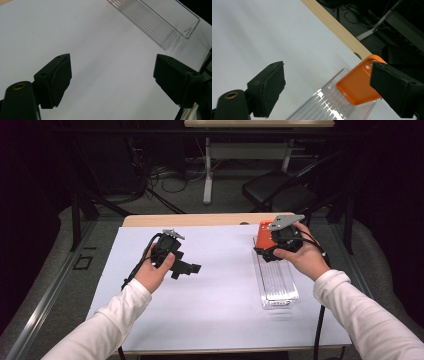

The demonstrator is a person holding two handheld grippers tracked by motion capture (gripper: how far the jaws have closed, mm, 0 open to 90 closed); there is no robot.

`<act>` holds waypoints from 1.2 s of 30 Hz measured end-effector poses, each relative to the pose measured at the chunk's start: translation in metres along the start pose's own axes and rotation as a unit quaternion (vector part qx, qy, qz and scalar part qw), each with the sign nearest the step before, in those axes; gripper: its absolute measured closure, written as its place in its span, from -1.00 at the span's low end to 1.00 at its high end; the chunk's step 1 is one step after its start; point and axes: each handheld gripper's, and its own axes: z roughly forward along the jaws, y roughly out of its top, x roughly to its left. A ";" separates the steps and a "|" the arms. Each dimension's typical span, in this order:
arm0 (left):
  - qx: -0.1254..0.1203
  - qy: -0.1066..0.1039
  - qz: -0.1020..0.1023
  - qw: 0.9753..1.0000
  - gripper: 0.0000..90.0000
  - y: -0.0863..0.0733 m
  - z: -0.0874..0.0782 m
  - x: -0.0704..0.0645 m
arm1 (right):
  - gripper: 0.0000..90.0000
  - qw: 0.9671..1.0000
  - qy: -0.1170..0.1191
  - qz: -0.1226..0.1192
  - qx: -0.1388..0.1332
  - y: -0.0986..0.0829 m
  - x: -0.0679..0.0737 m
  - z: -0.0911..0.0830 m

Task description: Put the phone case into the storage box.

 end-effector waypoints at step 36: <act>-0.055 -0.037 0.005 0.998 -0.66 -0.022 -0.010 -0.004 | -0.82 0.992 0.083 0.085 -0.038 -0.007 0.036 -0.004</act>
